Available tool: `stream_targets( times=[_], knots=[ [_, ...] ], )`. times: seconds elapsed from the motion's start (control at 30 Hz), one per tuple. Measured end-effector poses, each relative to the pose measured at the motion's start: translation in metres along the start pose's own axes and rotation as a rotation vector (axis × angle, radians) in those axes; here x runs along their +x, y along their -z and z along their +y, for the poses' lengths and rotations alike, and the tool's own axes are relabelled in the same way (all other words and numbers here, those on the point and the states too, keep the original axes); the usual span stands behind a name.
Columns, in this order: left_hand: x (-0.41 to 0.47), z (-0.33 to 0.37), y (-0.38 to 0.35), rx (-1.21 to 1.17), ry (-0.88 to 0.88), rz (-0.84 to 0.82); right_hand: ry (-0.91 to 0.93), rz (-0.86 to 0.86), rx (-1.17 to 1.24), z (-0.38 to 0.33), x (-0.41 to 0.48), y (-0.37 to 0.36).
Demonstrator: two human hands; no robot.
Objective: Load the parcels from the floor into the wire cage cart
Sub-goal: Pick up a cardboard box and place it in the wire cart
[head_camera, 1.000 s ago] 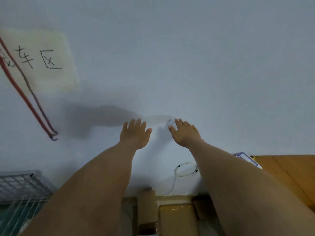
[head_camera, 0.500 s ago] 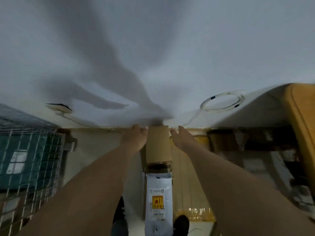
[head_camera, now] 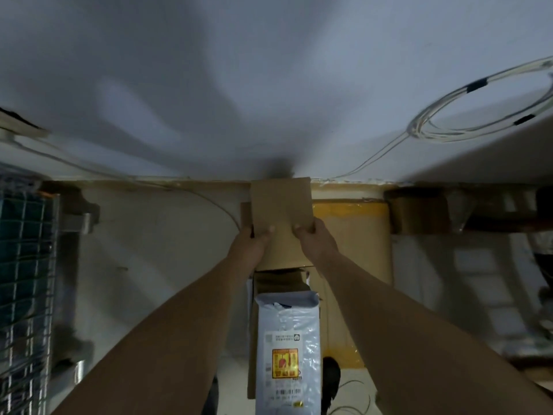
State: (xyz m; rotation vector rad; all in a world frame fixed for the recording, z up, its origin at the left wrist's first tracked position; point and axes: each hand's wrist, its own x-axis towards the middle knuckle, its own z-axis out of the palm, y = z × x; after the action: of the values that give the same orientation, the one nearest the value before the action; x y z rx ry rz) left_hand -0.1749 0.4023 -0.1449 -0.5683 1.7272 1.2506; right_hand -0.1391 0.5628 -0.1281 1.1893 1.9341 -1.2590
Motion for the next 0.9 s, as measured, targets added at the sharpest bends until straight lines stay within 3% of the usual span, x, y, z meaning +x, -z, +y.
stream_targets(
  times=[0.43,0.7,0.9],
  knots=[
    [-0.122,0.079,-0.011,0.041,-0.23,0.124,0.196,0.01,0.181,-0.042,-0.114,0.083],
    [-0.309,0.162,-0.011,0.004,-0.496,0.217,0.483,0.125,0.097,-0.107,-0.287,0.18],
    [-0.481,0.246,0.018,-0.033,-0.748,0.191,0.699,0.219,0.195,-0.174,-0.458,0.258]
  ],
)
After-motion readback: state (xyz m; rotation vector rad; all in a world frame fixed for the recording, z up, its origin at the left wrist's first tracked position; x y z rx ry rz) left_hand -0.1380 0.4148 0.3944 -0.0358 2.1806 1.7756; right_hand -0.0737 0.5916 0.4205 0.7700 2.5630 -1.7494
